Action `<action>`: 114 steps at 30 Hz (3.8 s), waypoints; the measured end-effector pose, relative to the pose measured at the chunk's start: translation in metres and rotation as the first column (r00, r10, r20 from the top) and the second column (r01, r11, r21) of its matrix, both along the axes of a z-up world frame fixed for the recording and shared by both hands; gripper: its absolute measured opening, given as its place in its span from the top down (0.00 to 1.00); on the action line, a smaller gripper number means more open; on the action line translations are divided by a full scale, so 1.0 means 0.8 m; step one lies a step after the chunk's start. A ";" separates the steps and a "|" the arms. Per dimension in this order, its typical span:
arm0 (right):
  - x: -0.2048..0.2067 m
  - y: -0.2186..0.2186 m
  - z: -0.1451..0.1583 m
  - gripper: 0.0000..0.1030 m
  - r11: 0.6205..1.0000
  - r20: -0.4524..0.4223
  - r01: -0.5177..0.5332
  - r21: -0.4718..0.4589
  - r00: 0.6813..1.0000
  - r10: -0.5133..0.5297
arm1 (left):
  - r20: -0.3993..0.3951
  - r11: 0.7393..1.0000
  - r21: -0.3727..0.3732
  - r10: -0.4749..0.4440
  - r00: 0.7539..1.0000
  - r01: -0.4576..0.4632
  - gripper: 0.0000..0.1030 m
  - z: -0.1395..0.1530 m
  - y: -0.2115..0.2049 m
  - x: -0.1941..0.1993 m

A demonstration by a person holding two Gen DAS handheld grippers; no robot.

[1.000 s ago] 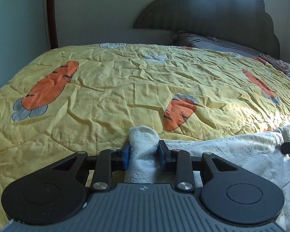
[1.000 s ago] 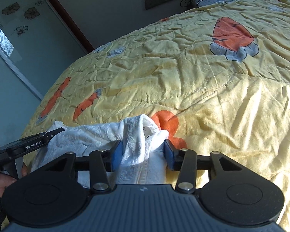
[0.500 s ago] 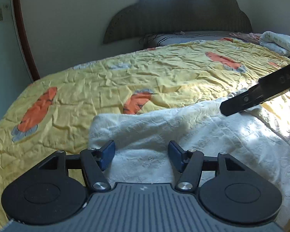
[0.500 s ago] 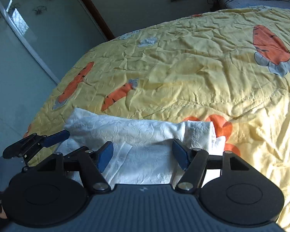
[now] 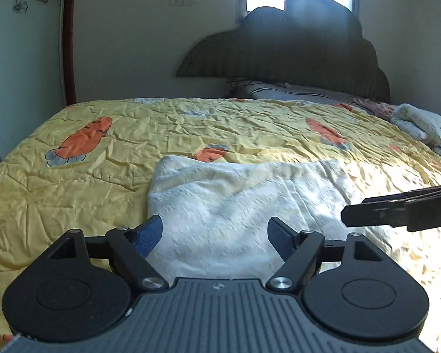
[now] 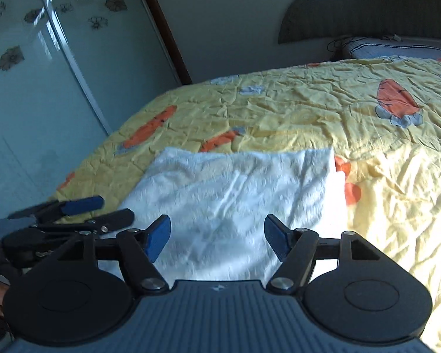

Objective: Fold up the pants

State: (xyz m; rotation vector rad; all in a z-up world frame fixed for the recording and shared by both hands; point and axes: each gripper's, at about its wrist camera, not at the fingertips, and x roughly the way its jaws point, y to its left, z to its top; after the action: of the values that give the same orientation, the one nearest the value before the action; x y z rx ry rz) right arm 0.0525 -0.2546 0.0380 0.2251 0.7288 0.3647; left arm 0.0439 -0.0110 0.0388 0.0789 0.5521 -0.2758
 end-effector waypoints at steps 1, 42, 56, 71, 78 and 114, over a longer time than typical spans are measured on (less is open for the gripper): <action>-0.002 0.003 -0.012 0.33 0.999 -0.018 0.005 -0.037 1.000 -0.006 | -0.001 0.999 0.030 -0.010 1.000 0.010 0.20 -0.006 -0.009 -0.008; -0.081 -0.083 -0.011 0.23 0.967 -0.100 0.182 0.176 0.981 -0.167 | -0.006 0.990 0.007 0.140 0.990 -0.140 0.11 -0.023 0.030 -0.098; -0.066 -0.057 -0.048 0.52 0.997 -0.076 0.080 -0.010 0.994 -0.081 | -0.116 0.996 0.030 0.089 0.989 -0.086 0.31 -0.058 0.026 -0.066; -0.081 -0.068 0.009 0.47 0.974 0.023 0.085 0.208 0.996 -0.092 | 0.091 0.998 0.057 0.025 0.996 -0.030 0.34 -0.003 0.017 -0.114; -0.038 -0.016 -0.026 0.48 0.996 -0.072 0.007 0.086 0.997 -0.001 | 0.005 0.990 0.139 -0.017 1.000 0.017 0.26 -0.049 -0.037 -0.075; -0.143 0.023 -0.064 0.00 0.941 0.063 0.248 -0.229 0.969 -0.240 | -0.134 0.974 0.091 0.217 0.967 -0.206 0.00 -0.069 -0.012 -0.106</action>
State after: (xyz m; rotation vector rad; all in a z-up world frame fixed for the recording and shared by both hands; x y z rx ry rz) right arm -0.0621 -0.2359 -0.0130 0.0827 0.6945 0.0434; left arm -0.0411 -0.0206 -0.0161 0.0742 0.7082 -0.0518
